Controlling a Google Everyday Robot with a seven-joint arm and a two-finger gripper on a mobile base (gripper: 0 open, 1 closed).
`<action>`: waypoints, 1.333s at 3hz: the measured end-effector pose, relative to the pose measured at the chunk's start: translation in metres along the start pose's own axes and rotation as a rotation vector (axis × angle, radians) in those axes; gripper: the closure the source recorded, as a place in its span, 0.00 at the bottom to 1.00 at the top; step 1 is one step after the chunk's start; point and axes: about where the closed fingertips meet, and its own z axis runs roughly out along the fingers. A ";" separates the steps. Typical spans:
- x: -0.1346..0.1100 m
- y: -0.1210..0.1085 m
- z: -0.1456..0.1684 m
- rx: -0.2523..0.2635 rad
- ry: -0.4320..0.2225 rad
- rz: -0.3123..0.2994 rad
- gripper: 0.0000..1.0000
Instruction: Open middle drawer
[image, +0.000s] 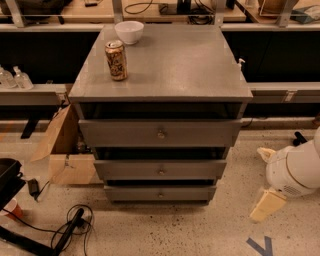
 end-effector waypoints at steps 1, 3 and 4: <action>-0.004 0.002 0.015 -0.008 -0.006 -0.007 0.00; -0.026 -0.020 0.150 -0.019 -0.122 -0.137 0.00; -0.033 -0.035 0.208 -0.017 -0.160 -0.182 0.00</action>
Offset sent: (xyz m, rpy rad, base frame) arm 0.0761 0.0475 -0.1381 0.0960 -0.0263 0.1598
